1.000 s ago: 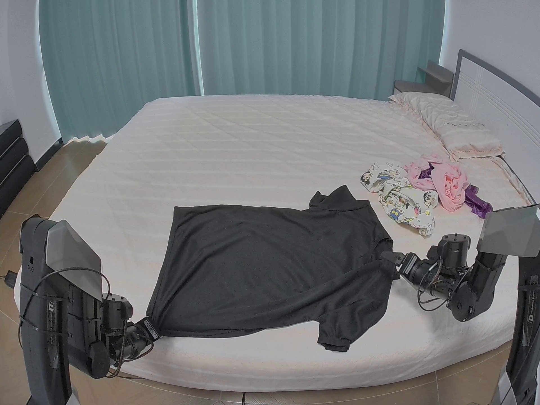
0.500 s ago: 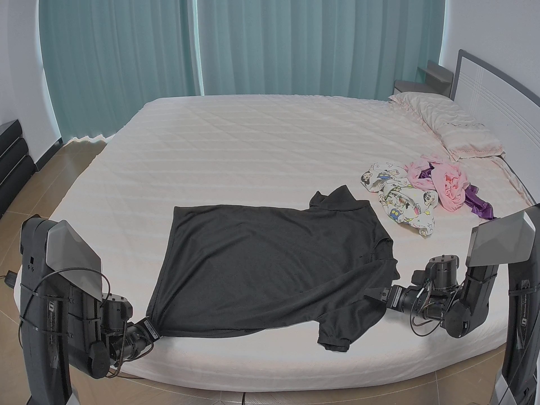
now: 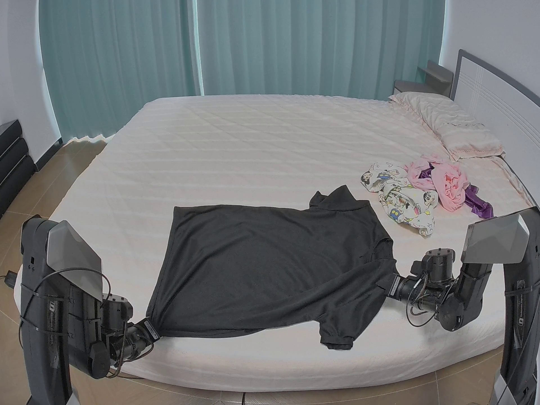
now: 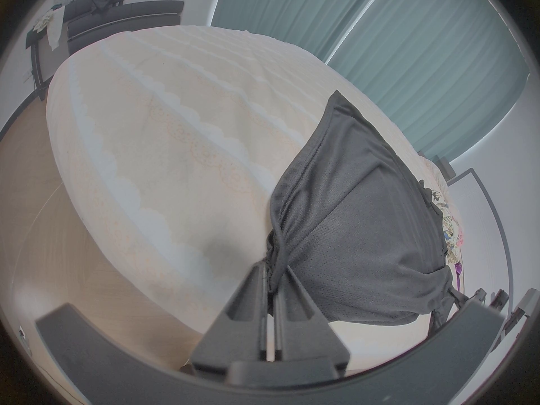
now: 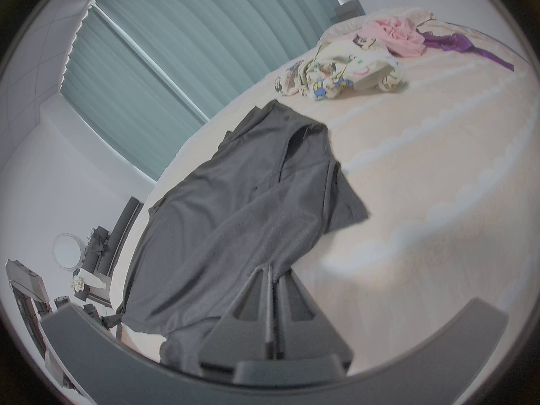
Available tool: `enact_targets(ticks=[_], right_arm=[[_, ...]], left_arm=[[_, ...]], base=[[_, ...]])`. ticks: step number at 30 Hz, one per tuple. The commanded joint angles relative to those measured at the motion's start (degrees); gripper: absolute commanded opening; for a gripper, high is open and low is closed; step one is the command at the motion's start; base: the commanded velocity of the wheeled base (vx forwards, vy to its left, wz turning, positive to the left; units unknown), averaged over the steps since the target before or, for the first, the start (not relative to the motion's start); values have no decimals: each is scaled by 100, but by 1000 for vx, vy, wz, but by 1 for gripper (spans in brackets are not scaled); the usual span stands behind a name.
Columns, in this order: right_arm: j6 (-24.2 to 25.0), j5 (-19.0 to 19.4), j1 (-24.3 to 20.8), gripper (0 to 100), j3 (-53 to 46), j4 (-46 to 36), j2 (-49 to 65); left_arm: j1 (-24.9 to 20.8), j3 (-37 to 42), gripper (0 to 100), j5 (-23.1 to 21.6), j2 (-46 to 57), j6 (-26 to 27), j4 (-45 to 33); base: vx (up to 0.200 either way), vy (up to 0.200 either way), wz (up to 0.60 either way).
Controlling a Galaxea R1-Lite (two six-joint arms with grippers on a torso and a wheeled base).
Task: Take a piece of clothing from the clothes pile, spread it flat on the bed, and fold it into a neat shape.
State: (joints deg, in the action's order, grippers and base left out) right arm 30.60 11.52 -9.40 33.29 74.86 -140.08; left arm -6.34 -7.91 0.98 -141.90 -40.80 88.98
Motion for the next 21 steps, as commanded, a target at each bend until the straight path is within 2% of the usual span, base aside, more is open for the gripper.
enact_targets(ticks=[1,10,13,14,15,21], right_arm=[[-1,-62,17,0,37,-24,420],[-10,87,140,0,-438,-253,1343],[-10,263,219,0,-649,-253,1519],[-10,465,281,0,-816,-270,1686],[-10,465,281,0,-816,-270,1686],[-1,1107,659,0,-1150,-279,2152]], left_arm=[[1,0,0,8,-13,2,102],[1,0,0,8,-13,2,102],[1,0,0,8,-13,-7,102],[1,9,0,8,-4,-7,102],[1,9,0,8,-4,-7,102],[1,53,0,-18,22,-7,102]], base=[[0,0,0],[0,0,0],[0,0,0],[0,0,0],[0,0,0],[0,0,0]])
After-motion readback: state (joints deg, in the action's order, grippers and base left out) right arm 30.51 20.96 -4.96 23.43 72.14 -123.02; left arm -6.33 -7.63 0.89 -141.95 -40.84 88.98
